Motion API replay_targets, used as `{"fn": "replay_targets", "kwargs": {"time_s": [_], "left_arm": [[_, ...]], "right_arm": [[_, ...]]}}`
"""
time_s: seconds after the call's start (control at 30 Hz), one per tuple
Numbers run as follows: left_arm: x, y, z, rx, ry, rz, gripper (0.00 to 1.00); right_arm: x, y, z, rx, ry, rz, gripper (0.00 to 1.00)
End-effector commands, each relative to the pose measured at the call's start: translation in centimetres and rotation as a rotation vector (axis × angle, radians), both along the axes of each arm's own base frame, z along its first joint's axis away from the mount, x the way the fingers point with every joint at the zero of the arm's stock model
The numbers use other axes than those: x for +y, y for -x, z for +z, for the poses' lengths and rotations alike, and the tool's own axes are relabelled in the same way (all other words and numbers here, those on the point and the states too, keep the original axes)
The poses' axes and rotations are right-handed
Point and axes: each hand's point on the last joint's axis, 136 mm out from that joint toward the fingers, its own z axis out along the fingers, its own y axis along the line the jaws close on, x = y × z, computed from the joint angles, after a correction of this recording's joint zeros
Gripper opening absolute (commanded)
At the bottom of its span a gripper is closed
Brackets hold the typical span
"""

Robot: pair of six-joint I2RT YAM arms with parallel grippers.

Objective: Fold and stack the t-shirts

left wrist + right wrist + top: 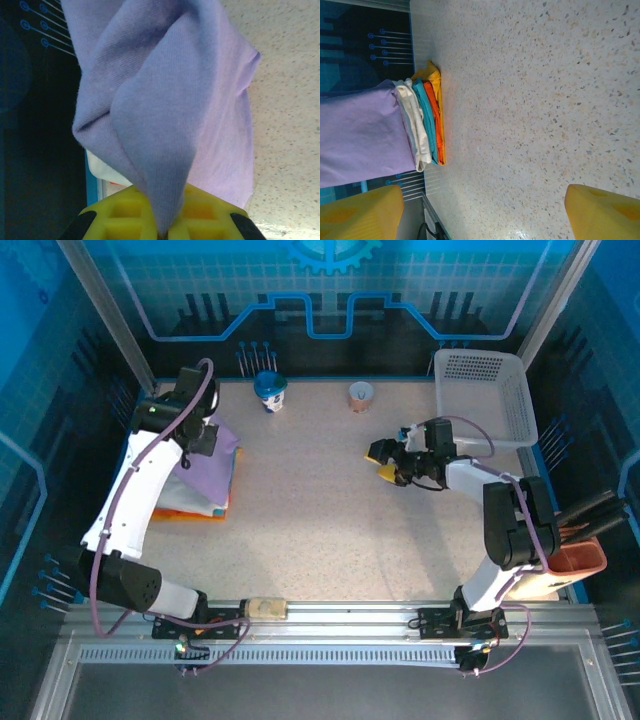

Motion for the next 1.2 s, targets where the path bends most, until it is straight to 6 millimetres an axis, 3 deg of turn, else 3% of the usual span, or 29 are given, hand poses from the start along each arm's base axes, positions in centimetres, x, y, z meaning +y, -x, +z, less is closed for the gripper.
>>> {"fn": "replay_targets", "kwargs": {"time_s": [0.0, 0.37, 0.63, 0.7, 0.8, 0.83, 0.93, 1.17], "left_arm": [[1.3, -0.6, -0.4, -0.018, -0.014, 0.001, 0.0], [4.5, -1.8, -2.8, -0.048, -0.024, 0.061, 0.0], [9.2, -2.0, -5.8, -0.024, -0.107, 0.181, 0.04], [11.0, -2.2, -6.2, -0.005, -0.153, 0.237, 0.21], [14.4, -1.9, -6.9, 0.055, -0.248, 0.345, 0.72], [15.2, -1.8, -7.3, 0.08, -0.262, 0.371, 0.8], [15.3, -2.2, -7.6, 0.092, -0.217, 0.406, 0.85], [10.7, -3.2, -4.9, -0.061, -0.084, 0.337, 0.88]], "right_arm": [[1.1, -0.2, 0.1, -0.005, -0.009, 0.031, 0.85], [2.1, -0.3, -0.4, -0.002, -0.037, 0.055, 0.84], [2.2, -0.1, -0.8, 0.006, -0.041, 0.06, 0.84], [2.3, -0.1, -0.7, 0.006, -0.043, 0.063, 0.84], [2.4, 0.0, -0.4, 0.002, -0.049, 0.069, 0.84], [2.4, 0.1, -0.3, -0.001, -0.049, 0.071, 0.84], [2.1, 0.4, 0.2, -0.018, -0.032, 0.072, 0.84], [0.8, 0.8, 1.1, -0.07, 0.11, 0.08, 0.86]]}}
